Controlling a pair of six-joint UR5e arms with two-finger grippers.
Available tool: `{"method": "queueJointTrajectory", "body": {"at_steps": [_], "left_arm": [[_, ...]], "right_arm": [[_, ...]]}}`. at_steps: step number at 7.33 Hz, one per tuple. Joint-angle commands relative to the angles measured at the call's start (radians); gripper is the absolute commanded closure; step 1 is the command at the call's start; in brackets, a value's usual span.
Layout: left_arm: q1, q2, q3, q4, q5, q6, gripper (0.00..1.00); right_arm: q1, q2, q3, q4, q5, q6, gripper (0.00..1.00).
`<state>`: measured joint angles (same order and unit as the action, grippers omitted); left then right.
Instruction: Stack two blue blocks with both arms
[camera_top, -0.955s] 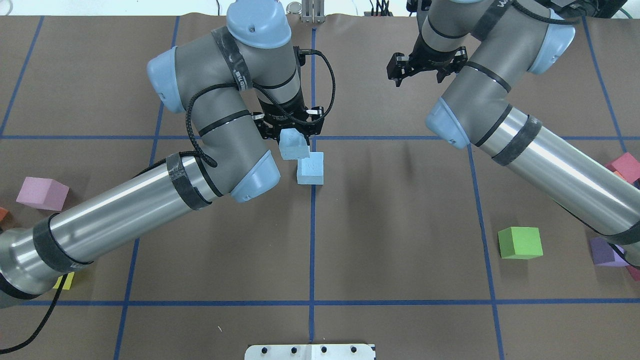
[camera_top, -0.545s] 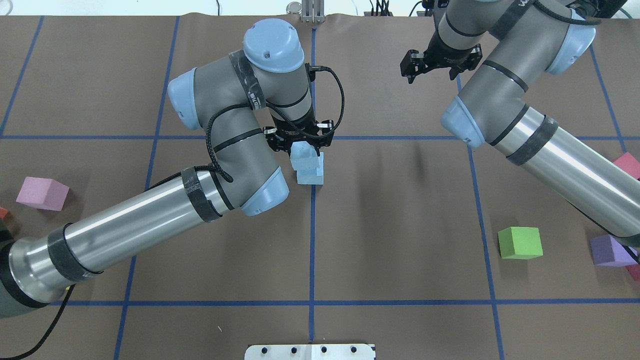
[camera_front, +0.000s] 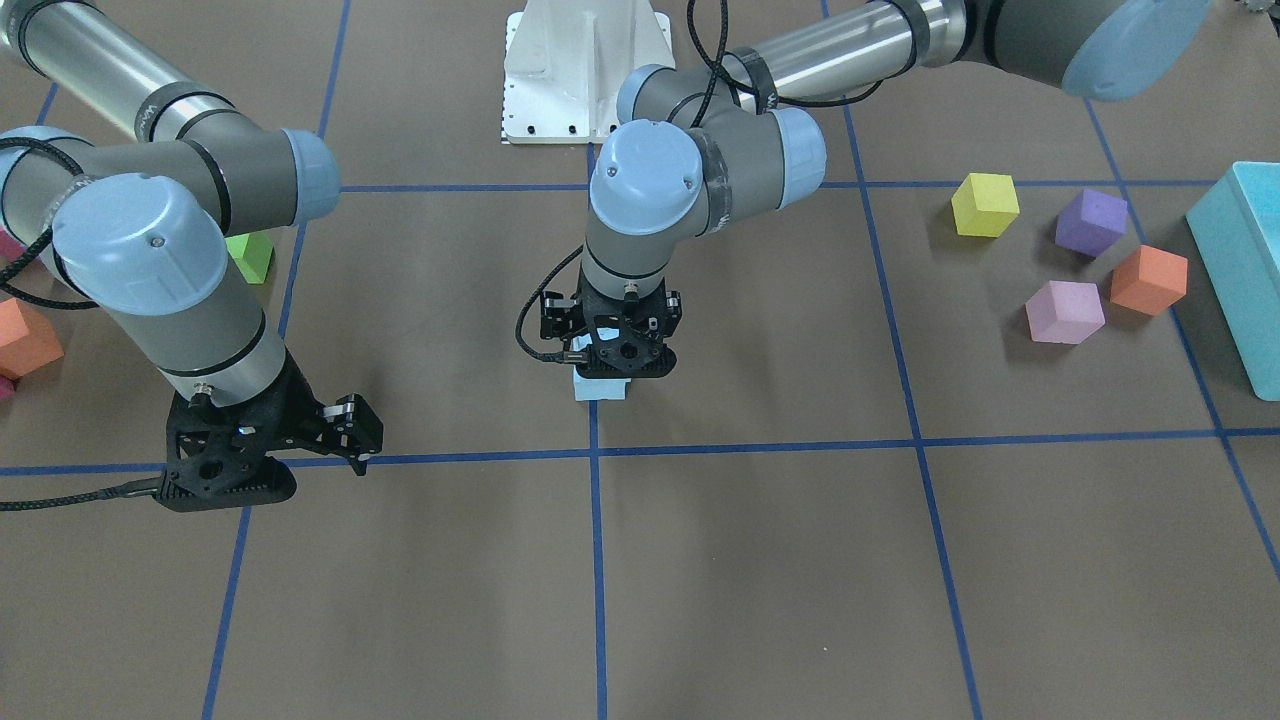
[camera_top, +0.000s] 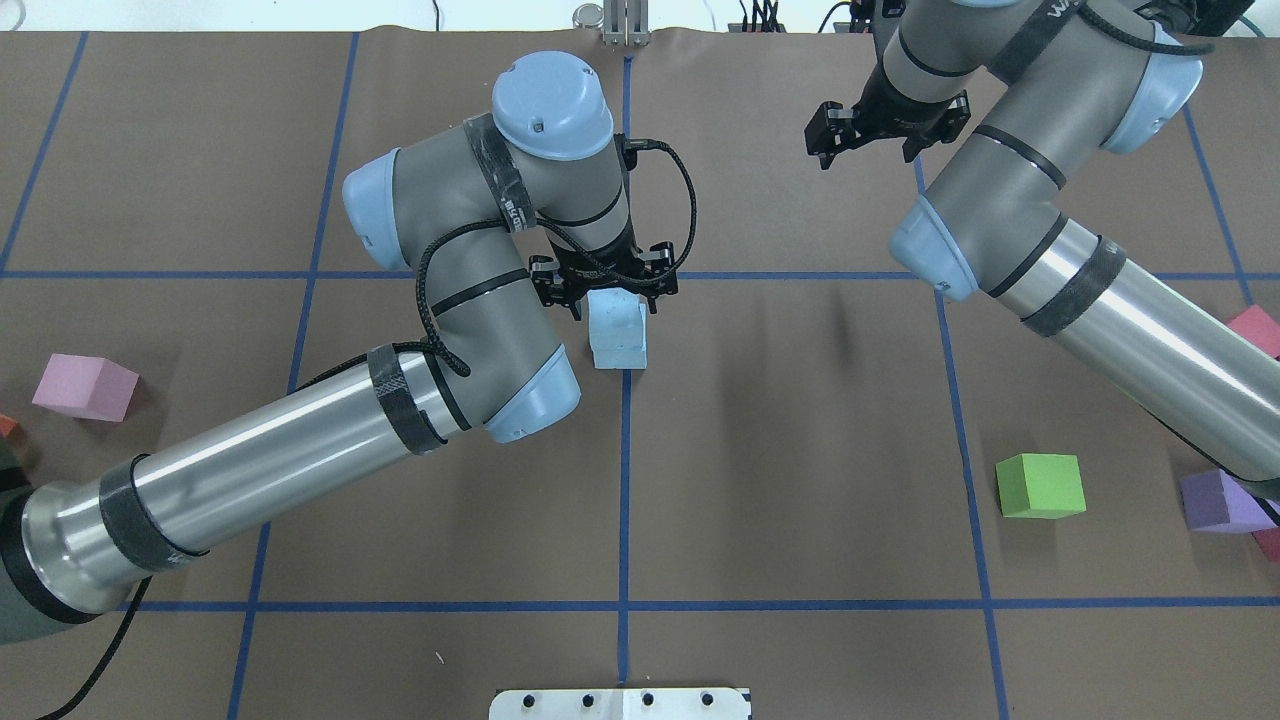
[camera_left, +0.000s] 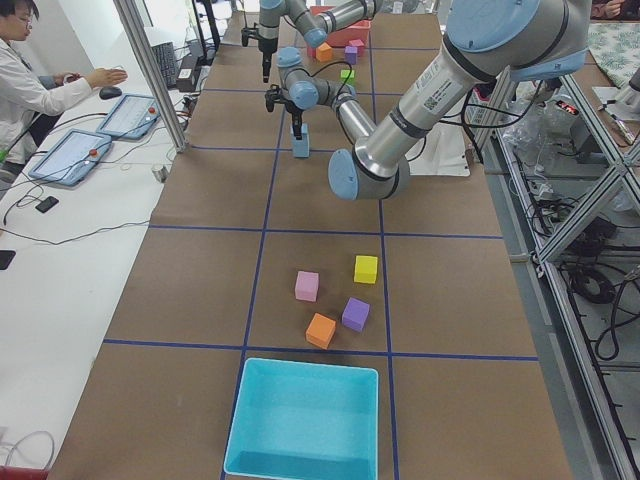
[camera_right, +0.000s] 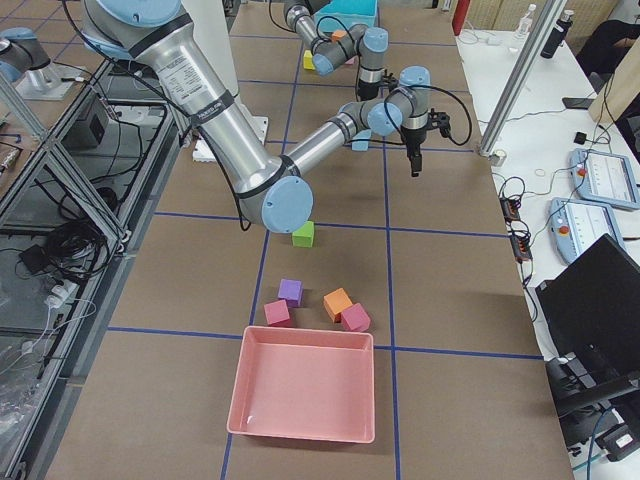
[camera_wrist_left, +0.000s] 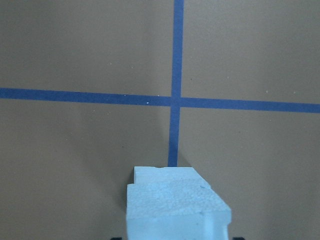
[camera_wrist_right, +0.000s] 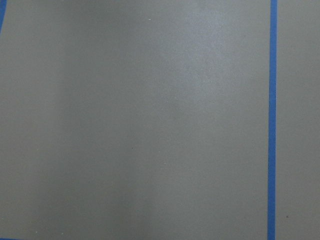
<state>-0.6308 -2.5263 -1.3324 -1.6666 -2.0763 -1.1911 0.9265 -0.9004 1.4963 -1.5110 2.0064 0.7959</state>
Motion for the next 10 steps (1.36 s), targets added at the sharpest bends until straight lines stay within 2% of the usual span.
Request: {"method": "queueJointTrajectory", "body": {"at_steps": [1, 2, 3, 4, 5, 7, 8, 9, 10], "left_arm": [[-0.003, 0.000, -0.020, -0.002, 0.001, -0.005, 0.01], [-0.053, 0.009, -0.059, 0.008, -0.017, 0.007, 0.01], [-0.134, 0.042, -0.094, 0.010, -0.116, 0.021, 0.01], [-0.226, 0.122, -0.164, 0.011, -0.205, 0.109, 0.01], [-0.304, 0.246, -0.273, 0.036, -0.238, 0.211, 0.01], [-0.490, 0.419, -0.433, 0.262, -0.265, 0.623, 0.01], [-0.585, 0.511, -0.454, 0.333, -0.265, 0.844, 0.01], [-0.662, 0.611, -0.453, 0.334, -0.275, 0.983, 0.01], [-0.712, 0.688, -0.444, 0.326, -0.278, 1.080, 0.01]], "right_arm": [[0.000, 0.000, 0.001, 0.000, 0.000, 0.003, 0.00], [0.011, -0.008, 0.013, -0.003, 0.008, -0.006, 0.00], [0.056, -0.067, 0.066, -0.002, 0.059, -0.010, 0.00], [0.125, -0.130, 0.143, -0.015, 0.131, -0.009, 0.00], [0.193, -0.246, 0.233, -0.015, 0.173, -0.009, 0.00], [0.303, -0.423, 0.327, -0.015, 0.210, -0.024, 0.00], [0.364, -0.490, 0.355, -0.015, 0.237, -0.141, 0.00], [0.420, -0.576, 0.389, -0.015, 0.264, -0.249, 0.00], [0.452, -0.665, 0.425, -0.012, 0.281, -0.274, 0.00]]}}
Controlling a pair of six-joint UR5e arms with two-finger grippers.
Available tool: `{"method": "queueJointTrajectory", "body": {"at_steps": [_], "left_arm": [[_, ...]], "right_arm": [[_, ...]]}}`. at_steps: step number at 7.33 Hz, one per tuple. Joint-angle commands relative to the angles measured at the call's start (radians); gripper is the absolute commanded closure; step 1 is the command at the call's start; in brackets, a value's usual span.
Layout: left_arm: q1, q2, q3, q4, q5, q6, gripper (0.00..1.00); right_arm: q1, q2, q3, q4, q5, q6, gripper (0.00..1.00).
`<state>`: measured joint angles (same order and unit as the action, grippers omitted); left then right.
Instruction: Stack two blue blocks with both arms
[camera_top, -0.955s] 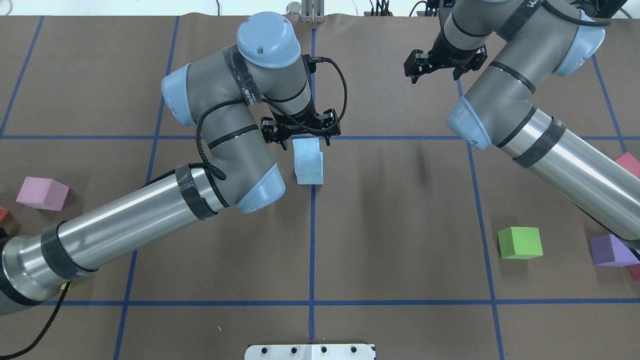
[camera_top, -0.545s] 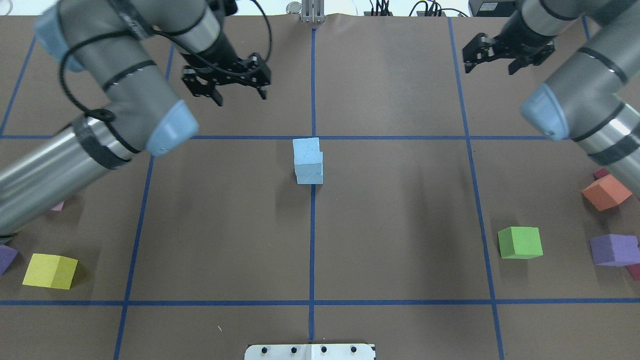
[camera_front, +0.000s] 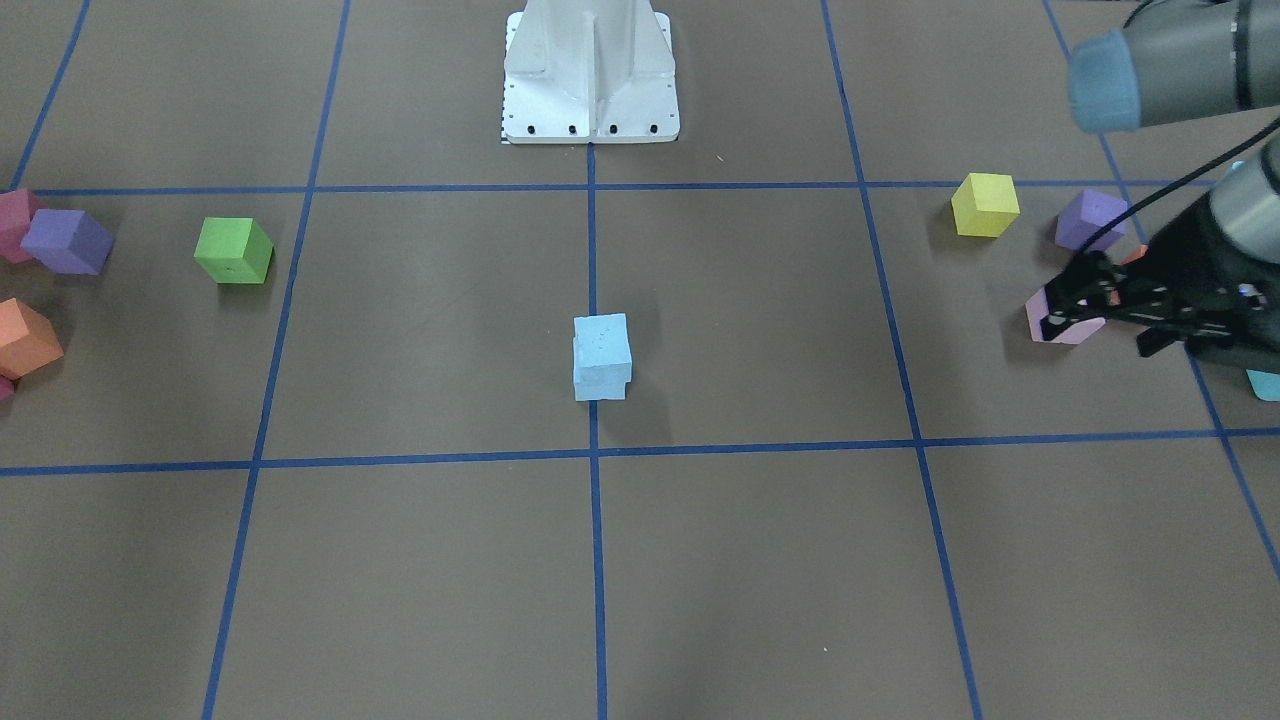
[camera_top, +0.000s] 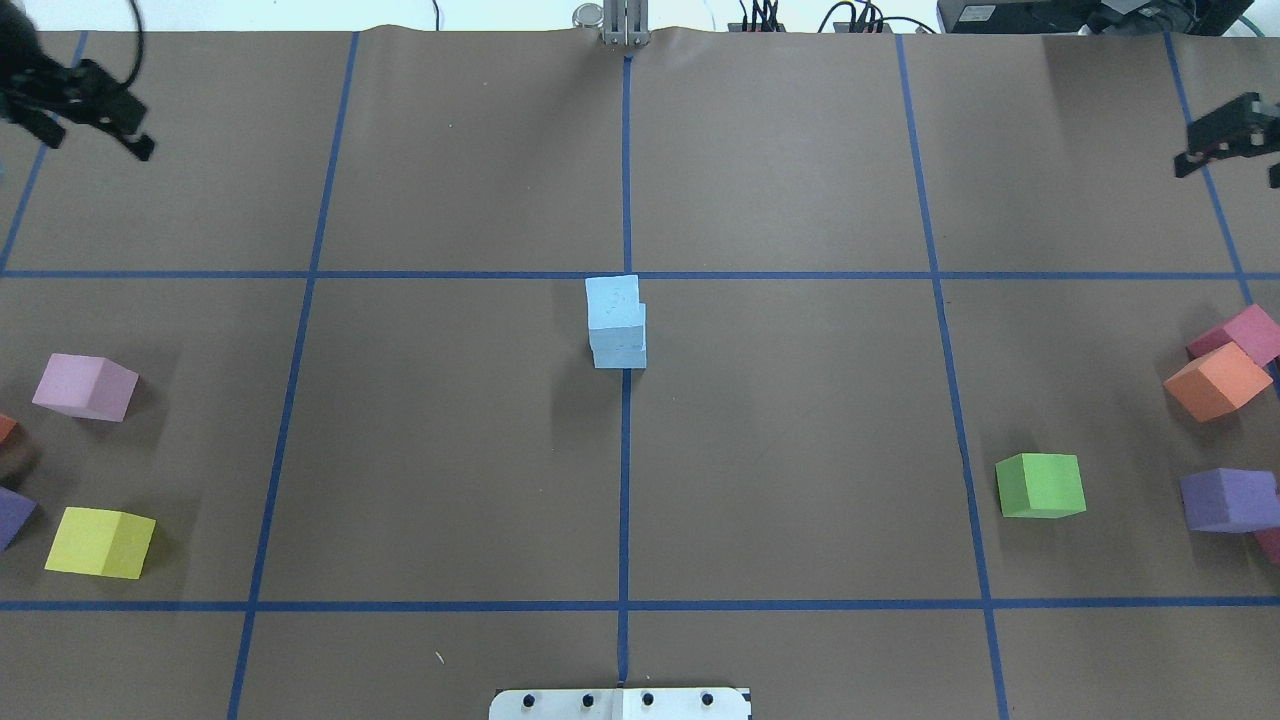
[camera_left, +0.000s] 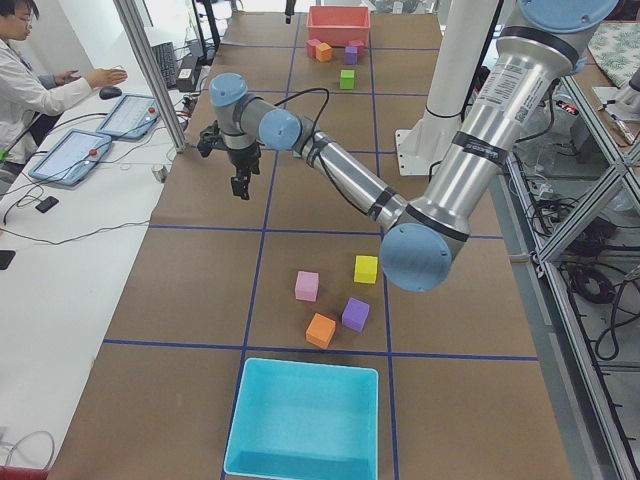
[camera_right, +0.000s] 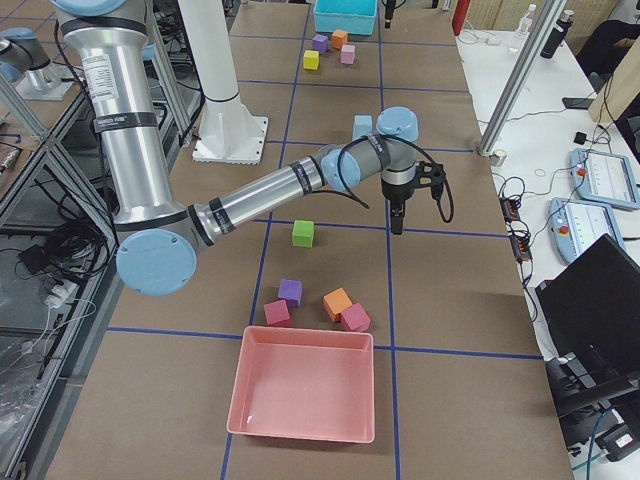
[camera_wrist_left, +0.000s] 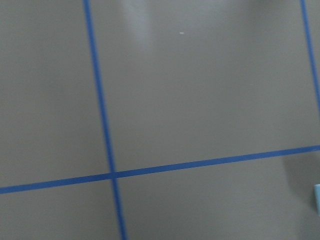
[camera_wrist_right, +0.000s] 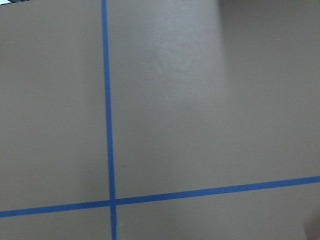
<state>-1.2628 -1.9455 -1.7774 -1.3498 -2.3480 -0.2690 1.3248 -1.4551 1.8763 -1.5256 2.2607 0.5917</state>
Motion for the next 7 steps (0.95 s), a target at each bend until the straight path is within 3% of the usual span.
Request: {"method": "queueJointTrajectory", "body": {"at_steps": [1, 5, 7], "left_arm": [[-0.116, 0.179, 0.021, 0.006, -0.005, 0.269, 0.01], [-0.179, 0.370, 0.023, -0.035, -0.005, 0.422, 0.01], [-0.181, 0.379, 0.029, -0.046, -0.005, 0.421, 0.01]], "right_arm": [[0.062, -0.173, 0.072, 0.007, 0.028, -0.072, 0.00], [0.070, -0.252, 0.080, 0.010, 0.030, -0.151, 0.00], [0.068, -0.252, 0.080, 0.010, 0.030, -0.151, 0.00]]}}
